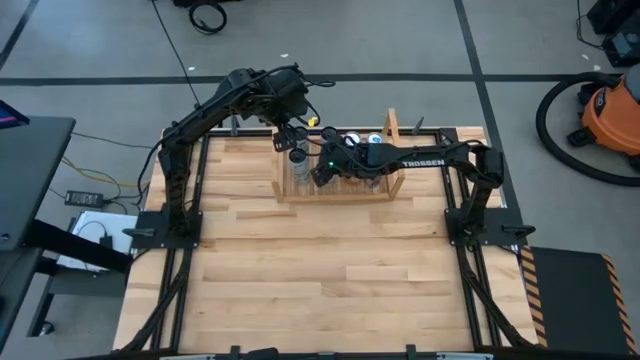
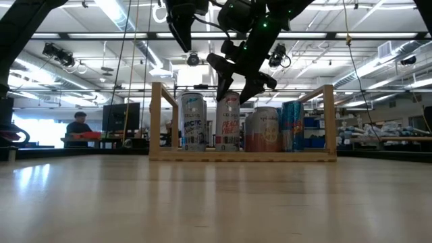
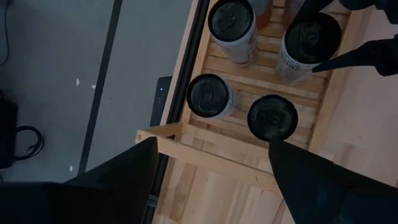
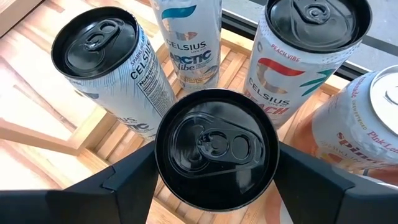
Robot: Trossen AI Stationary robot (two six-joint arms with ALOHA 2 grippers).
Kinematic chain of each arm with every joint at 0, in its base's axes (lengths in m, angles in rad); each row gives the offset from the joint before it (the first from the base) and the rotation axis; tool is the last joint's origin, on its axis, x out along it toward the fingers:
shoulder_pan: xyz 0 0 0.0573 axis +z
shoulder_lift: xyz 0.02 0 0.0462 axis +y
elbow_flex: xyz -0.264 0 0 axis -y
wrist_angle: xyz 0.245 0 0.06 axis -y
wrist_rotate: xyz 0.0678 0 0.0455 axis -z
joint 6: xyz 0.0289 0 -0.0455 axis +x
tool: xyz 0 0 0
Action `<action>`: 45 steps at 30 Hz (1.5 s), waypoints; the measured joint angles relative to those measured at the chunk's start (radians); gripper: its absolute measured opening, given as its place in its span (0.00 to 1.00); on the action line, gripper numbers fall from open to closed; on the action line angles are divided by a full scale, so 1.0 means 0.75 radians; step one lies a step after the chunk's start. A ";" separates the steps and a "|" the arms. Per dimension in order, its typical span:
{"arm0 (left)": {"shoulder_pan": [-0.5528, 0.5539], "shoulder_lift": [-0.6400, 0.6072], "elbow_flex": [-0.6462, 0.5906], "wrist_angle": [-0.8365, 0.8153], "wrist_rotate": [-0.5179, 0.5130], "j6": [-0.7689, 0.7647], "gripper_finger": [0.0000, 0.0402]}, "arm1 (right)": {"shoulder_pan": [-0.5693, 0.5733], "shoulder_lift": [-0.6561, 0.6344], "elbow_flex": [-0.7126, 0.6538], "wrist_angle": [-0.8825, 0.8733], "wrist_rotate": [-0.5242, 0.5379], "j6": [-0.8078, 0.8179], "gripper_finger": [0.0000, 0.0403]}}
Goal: Place canned beverage on shelf
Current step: Adjust the center white soda can
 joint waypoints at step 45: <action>0.000 -0.001 0.000 -0.001 0.000 -0.002 0.77 | -0.019 0.003 -0.001 0.066 -0.098 -0.073 0.82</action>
